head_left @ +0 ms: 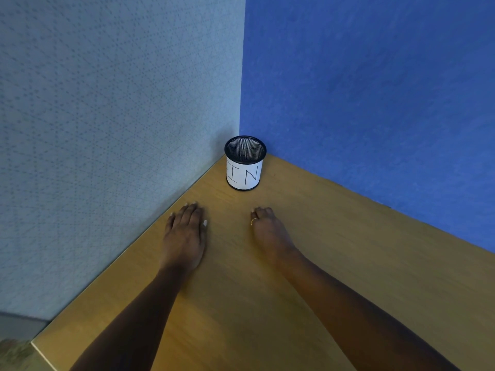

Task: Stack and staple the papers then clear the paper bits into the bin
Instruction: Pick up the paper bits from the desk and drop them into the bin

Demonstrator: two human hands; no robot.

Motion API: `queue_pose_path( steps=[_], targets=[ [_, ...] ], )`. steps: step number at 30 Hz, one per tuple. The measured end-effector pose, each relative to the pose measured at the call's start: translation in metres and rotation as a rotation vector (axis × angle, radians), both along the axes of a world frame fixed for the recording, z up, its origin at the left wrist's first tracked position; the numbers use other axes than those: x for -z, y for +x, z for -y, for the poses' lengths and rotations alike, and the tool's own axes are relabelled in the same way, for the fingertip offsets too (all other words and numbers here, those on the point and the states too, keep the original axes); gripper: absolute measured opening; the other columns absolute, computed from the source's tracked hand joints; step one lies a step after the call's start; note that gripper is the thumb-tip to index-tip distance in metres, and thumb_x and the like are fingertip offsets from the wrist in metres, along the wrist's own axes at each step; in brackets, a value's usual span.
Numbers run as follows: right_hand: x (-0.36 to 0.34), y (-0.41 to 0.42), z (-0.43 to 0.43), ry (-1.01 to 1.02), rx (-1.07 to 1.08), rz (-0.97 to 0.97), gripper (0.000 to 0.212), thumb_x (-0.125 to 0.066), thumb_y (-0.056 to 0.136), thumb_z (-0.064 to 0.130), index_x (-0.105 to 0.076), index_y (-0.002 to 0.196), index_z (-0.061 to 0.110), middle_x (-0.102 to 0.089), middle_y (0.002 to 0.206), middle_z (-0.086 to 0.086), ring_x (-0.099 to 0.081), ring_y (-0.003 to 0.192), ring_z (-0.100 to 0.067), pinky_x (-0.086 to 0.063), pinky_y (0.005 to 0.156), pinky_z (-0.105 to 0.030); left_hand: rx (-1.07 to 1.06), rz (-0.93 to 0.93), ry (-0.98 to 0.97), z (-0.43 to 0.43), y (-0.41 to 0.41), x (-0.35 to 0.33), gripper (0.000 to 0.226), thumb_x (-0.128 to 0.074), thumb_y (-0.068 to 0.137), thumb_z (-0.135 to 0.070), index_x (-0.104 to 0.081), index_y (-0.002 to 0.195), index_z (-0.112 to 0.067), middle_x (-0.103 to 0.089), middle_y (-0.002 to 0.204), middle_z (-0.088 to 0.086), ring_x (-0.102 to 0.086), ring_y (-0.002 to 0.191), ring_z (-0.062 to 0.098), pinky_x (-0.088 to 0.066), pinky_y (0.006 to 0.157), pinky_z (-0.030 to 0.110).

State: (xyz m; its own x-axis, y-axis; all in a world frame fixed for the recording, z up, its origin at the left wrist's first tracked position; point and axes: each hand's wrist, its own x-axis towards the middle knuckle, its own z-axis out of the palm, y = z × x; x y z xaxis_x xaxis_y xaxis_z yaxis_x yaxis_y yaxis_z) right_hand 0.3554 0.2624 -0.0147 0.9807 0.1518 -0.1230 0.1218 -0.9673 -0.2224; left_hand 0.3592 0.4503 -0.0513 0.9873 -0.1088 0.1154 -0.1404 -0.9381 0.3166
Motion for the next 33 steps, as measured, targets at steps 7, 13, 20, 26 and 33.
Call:
queue_pose_path(
  steps=[7,13,20,26,33],
  targets=[
    [-0.006,0.003,0.003,-0.062,-0.072,0.015,0.036,-0.030,0.096,0.000,-0.046,0.129,-0.002,-0.045,0.135,-0.015,-0.035,0.127,-0.025,-0.037,0.101,-0.031,0.007,0.000,-0.006,0.001,0.000,-0.001,0.070,-0.004,0.087,-0.048,-0.035,0.139,-0.012,-0.034,0.148,0.008,-0.023,0.141,0.021,-0.013,0.116,0.040],
    [-0.018,0.003,0.006,-0.060,-0.119,0.021,0.034,-0.035,0.092,-0.005,-0.054,0.119,-0.001,-0.052,0.125,-0.015,-0.040,0.122,-0.024,-0.040,0.097,-0.030,0.004,-0.003,0.006,0.000,0.000,0.000,0.070,-0.003,0.087,-0.047,-0.034,0.140,-0.012,-0.033,0.149,0.007,-0.022,0.141,0.021,-0.012,0.116,0.040],
    [-0.020,0.005,0.007,-0.024,-0.090,0.047,0.029,-0.037,0.091,-0.005,-0.058,0.111,0.000,-0.055,0.117,-0.014,-0.046,0.113,-0.023,-0.042,0.090,-0.029,0.004,0.000,0.007,0.000,0.000,0.000,0.065,-0.009,0.090,-0.044,-0.036,0.139,-0.012,-0.034,0.148,0.008,-0.023,0.141,0.021,-0.012,0.115,0.040],
    [-0.008,0.017,0.013,0.343,0.239,0.053,0.019,-0.052,0.087,0.001,-0.069,0.096,0.000,-0.068,0.103,-0.013,-0.063,0.096,-0.024,-0.049,0.083,-0.025,0.004,-0.002,-0.001,0.001,0.000,-0.001,0.065,-0.009,0.090,-0.044,-0.036,0.139,-0.011,-0.034,0.148,0.008,-0.023,0.141,0.022,-0.012,0.115,0.040],
    [-0.018,0.032,0.025,1.013,0.707,0.042,0.014,-0.064,0.075,-0.001,-0.073,0.086,0.004,-0.066,0.072,0.001,-0.054,0.046,0.010,-0.041,0.052,0.002,0.004,0.013,0.005,0.001,-0.001,-0.002,0.073,-0.002,0.086,-0.048,-0.037,0.138,-0.011,-0.035,0.148,0.008,-0.024,0.140,0.022,-0.012,0.115,0.039]
  ],
)
